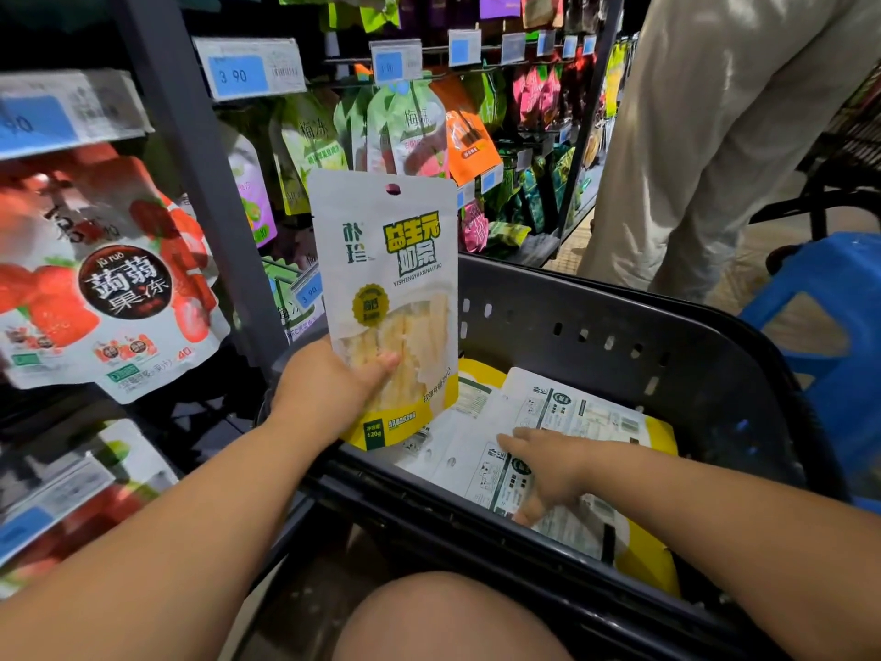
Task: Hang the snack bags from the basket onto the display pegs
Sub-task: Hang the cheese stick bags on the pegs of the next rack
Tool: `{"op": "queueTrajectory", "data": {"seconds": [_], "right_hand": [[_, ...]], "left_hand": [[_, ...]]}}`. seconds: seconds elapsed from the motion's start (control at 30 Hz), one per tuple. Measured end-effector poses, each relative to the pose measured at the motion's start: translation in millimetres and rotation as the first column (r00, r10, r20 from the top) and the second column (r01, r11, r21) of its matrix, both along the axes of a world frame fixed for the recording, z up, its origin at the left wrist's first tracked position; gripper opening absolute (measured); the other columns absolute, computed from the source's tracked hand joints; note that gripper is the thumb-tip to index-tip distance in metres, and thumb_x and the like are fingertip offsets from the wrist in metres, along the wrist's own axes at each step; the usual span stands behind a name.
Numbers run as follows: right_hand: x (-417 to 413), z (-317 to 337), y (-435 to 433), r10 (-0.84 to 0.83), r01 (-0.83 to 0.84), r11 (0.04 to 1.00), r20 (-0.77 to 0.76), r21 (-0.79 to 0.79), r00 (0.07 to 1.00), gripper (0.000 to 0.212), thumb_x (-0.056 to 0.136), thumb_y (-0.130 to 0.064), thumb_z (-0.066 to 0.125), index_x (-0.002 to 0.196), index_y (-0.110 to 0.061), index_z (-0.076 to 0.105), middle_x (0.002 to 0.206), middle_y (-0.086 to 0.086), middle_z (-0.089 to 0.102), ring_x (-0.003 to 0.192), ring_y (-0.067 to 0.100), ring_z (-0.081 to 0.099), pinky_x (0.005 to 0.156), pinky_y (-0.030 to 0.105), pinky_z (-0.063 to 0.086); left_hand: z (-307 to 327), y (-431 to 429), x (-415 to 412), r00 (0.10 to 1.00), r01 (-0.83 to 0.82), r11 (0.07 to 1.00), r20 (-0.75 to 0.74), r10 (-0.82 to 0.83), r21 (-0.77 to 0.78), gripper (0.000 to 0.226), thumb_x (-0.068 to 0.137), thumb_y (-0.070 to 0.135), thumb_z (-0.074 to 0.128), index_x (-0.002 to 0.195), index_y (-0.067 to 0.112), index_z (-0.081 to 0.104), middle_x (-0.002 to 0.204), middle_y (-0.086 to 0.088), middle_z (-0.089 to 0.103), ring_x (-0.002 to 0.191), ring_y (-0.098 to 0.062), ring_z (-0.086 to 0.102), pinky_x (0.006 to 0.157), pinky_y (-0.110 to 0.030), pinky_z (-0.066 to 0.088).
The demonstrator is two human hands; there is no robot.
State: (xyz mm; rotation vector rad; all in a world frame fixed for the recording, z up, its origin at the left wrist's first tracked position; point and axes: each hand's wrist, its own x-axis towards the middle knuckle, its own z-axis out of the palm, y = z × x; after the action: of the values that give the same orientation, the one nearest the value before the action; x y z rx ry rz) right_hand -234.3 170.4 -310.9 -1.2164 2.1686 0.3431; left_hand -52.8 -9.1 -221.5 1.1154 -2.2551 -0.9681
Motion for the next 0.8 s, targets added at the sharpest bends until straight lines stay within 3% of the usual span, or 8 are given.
{"op": "queueTrajectory", "data": {"seconds": [0.17, 0.27, 0.47, 0.57, 0.7, 0.8], "right_hand": [[2.4, 0.4, -1.1, 0.033, -0.036, 0.998, -0.063, -0.059, 0.998, 0.116, 0.069, -0.061, 0.079, 0.158, -0.022, 0.014, 0.159, 0.003, 0.019, 0.146, 0.028, 0.021, 0.117, 0.044, 0.031], [5.5, -0.7, -3.7, -0.022, 0.014, 0.995, -0.084, -0.1, 0.996, 0.11, 0.062, -0.062, 0.083, 0.151, -0.025, 0.03, 0.141, 0.004, 0.033, 0.133, 0.026, 0.031, 0.11, 0.043, 0.038], [6.2, 5.3, -6.6, -0.077, 0.073, 0.997, -0.115, -0.04, 0.99, 0.102, 0.062, -0.064, 0.083, 0.142, -0.017, 0.041, 0.131, 0.005, 0.046, 0.121, 0.023, 0.045, 0.099, 0.035, 0.042], [5.6, 3.3, -6.0, -0.08, 0.079, 0.997, -0.124, -0.013, 0.989, 0.103, 0.064, -0.069, 0.078, 0.144, -0.018, 0.038, 0.134, 0.005, 0.043, 0.123, 0.025, 0.045, 0.101, 0.04, 0.044], [-8.8, -8.1, -4.3, -0.188, 0.171, 0.977, -0.138, -0.126, 0.972, 0.096, 0.073, -0.082, 0.057, 0.145, -0.023, 0.035, 0.145, 0.006, 0.037, 0.133, 0.029, 0.039, 0.104, 0.049, 0.042], [-25.7, -17.5, 2.1, -0.345, 0.328, 0.937, -0.179, -0.122, 0.921, 0.108, 0.068, -0.087, 0.056, 0.153, -0.033, 0.017, 0.164, 0.009, 0.012, 0.148, 0.04, 0.013, 0.115, 0.063, 0.024]], "left_hand": [[0.3, 1.2, 0.4, 1.0, 0.013, 1.0, 0.005, -0.013, -0.02, 0.033, 0.088, 0.044, 0.066, 0.11, 0.02, 0.07, 0.087, 0.006, 0.061, 0.082, -0.016, 0.054, 0.073, -0.025, 0.037], [1.0, 1.4, 0.2, 1.0, 0.013, 1.0, 0.002, -0.013, -0.013, 0.034, 0.088, 0.044, 0.067, 0.11, 0.02, 0.07, 0.087, 0.004, 0.062, 0.082, -0.017, 0.055, 0.072, -0.026, 0.038], [1.8, 3.3, 1.2, 1.0, 0.023, 0.999, 0.009, -0.023, -0.04, 0.035, 0.088, 0.043, 0.066, 0.113, 0.019, 0.069, 0.101, -0.004, 0.068, 0.101, -0.027, 0.061, 0.078, -0.028, 0.041], [1.6, 3.0, 1.3, 1.0, 0.021, 0.999, 0.018, -0.02, -0.027, 0.034, 0.088, 0.044, 0.066, 0.112, 0.02, 0.069, 0.095, 0.0, 0.064, 0.099, -0.026, 0.061, 0.078, -0.028, 0.041], [1.1, 2.6, 2.6, 0.999, 0.024, 0.999, 0.026, -0.023, -0.035, 0.034, 0.088, 0.045, 0.066, 0.113, 0.021, 0.069, 0.093, 0.002, 0.062, 0.098, -0.025, 0.061, 0.077, -0.028, 0.042], [1.2, 2.2, 2.8, 0.999, 0.033, 0.999, 0.019, -0.033, -0.035, 0.033, 0.088, 0.044, 0.066, 0.112, 0.022, 0.069, 0.094, 0.0, 0.064, 0.097, -0.025, 0.061, 0.076, -0.028, 0.042]]}}
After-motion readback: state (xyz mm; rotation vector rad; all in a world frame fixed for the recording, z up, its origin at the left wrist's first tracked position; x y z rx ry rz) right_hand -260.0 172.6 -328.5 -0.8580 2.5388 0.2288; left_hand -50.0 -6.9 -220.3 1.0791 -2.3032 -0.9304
